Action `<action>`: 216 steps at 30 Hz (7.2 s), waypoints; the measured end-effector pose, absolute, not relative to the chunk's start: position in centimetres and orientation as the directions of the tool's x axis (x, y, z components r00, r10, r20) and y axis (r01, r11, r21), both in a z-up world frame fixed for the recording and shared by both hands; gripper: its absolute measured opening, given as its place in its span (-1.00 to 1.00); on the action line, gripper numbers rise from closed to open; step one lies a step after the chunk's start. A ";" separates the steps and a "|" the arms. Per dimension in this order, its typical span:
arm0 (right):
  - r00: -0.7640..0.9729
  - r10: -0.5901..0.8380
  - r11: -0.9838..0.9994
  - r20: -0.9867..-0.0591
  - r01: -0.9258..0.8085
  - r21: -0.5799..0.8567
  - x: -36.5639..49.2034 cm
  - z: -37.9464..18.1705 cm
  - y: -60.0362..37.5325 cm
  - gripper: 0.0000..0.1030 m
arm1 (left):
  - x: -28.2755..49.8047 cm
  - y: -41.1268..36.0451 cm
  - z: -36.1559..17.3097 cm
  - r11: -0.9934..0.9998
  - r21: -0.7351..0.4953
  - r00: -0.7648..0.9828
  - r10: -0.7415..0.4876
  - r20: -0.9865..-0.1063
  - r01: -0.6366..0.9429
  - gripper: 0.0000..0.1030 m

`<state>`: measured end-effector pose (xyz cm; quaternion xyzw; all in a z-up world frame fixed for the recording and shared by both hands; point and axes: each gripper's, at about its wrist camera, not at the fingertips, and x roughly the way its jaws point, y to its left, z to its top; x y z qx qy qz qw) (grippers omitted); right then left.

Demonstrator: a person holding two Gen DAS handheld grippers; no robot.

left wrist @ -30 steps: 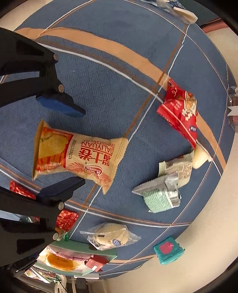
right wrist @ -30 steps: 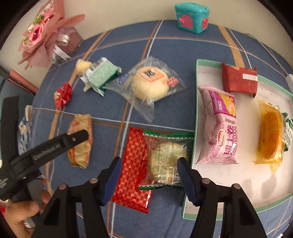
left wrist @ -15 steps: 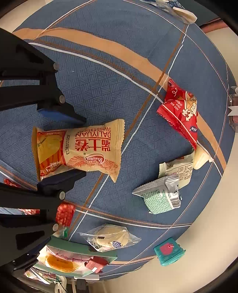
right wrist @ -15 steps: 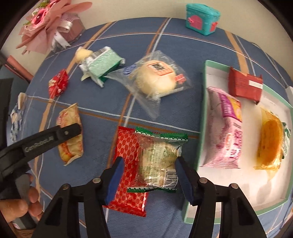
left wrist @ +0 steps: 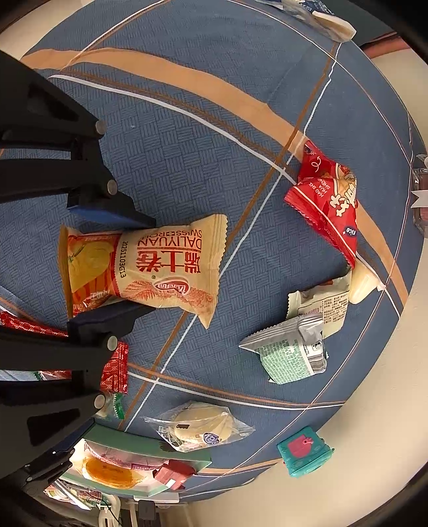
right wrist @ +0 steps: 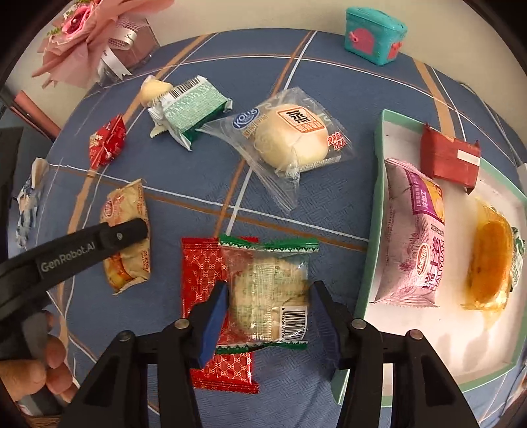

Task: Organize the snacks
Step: 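Grasp the green-edged cookie packet with the right gripper while the left gripper grasps the cream Swiss roll bag, then carry the cookie packet over the tray with the right gripper while the left gripper carries the cream bag there, then open both grippers to release the cookie packet and cream bag in the tray, then move both grippers back toward the red packet and the wrapped bun, then grasp the red patterned packet with the right gripper while the left gripper grasps the wrapped bun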

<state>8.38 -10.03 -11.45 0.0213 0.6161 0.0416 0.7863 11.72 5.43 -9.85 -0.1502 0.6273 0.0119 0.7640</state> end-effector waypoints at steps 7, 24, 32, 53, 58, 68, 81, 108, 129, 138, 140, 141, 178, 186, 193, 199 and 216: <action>0.217 0.111 0.994 -0.970 -0.018 0.110 8.7 -13.0 -11.3 0.08 | 11.7 5.3 -9.9 0.956 -0.210 0.212 -0.166 -0.963 -0.204 -0.15; 0.298 0.114 0.993 -0.948 -0.021 0.113 7.7 -9.4 -11.7 0.01 | 11.3 5.1 -6.6 0.958 -0.219 0.291 -0.160 -0.943 -0.184 -0.29; 0.333 0.105 0.993 -0.937 0.018 0.118 6.9 -7.1 -13.4 0.01 | 10.6 3.1 -3.7 0.973 -0.196 0.351 -0.143 -0.925 -0.120 -0.29; 0.358 -0.196 0.863 -0.913 0.505 0.013 2.8 -3.3 -31.0 0.02 | 6.6 -13.6 -0.5 0.932 -0.182 0.318 -0.283 -0.905 0.313 -0.29; 0.351 -0.223 0.805 -0.909 0.592 0.031 1.4 -2.8 -34.8 0.02 | 5.0 -17.6 -1.1 0.907 -0.145 0.296 -0.276 -0.915 0.396 -0.29; 0.328 -0.234 0.754 -0.915 0.656 0.042 -0.3 -3.3 -37.8 0.02 | 3.5 -21.7 -2.9 0.873 -0.100 0.278 -0.258 -0.925 0.477 -0.29; 0.206 -0.171 0.778 -0.963 0.629 -0.004 1.0 -8.2 -37.3 0.02 | 3.3 -21.9 -5.9 0.877 -0.112 0.189 -0.223 -0.956 0.468 -0.29; 0.118 -0.204 0.834 -0.972 0.541 -0.109 2.7 -10.6 -34.6 0.34 | 3.8 -22.7 -7.6 0.876 -0.071 0.180 -0.177 -0.968 0.478 0.20; 0.286 -0.231 0.852 -0.930 0.520 -0.051 2.1 -5.0 -34.0 1.00 | 4.9 -18.9 -2.6 0.909 -0.098 0.344 -0.251 -0.905 0.404 0.84; 0.396 -0.207 0.862 -0.894 0.506 0.025 1.8 -3.4 -33.8 1.00 | 6.4 -15.5 -1.4 0.948 -0.065 0.431 -0.202 -0.879 0.311 0.92; 0.417 -0.198 0.865 -0.887 0.500 0.042 1.7 -3.0 -33.6 1.00 | 6.8 -14.5 -1.3 0.957 -0.069 0.443 -0.193 -0.875 0.281 0.93; 0.425 -0.192 0.866 -0.885 0.498 0.051 1.6 -2.9 -33.5 1.00 | 7.0 -14.0 -1.3 0.961 -0.072 0.447 -0.189 -0.874 0.267 0.93; 0.409 0.029 0.990 -0.912 0.114 0.083 4.6 -4.8 -17.2 1.00 | 9.9 1.3 -4.3 0.993 -0.106 0.393 -0.074 -0.917 -0.059 0.84; 0.380 0.051 0.997 -0.924 0.042 0.072 5.0 -5.5 -14.0 1.00 | 9.5 2.6 -5.8 0.994 -0.071 0.315 -0.043 -0.948 -0.078 0.74; 0.355 0.100 0.995 -0.929 -0.015 0.101 5.1 -6.3 -11.5 0.91 | 8.7 5.1 -6.7 0.992 -0.050 0.286 -0.016 -0.958 -0.114 0.74; 0.300 0.109 0.994 -0.948 -0.027 0.106 5.6 -8.1 -10.1 0.66 | 8.5 5.8 -7.5 0.991 -0.058 0.258 -0.026 -0.966 -0.117 0.74; 0.200 0.035 0.997 -0.979 -0.076 0.020 5.9 -12.1 -6.9 0.28 | 8.4 5.4 -9.2 0.992 -0.053 0.225 -0.027 -0.974 -0.111 0.74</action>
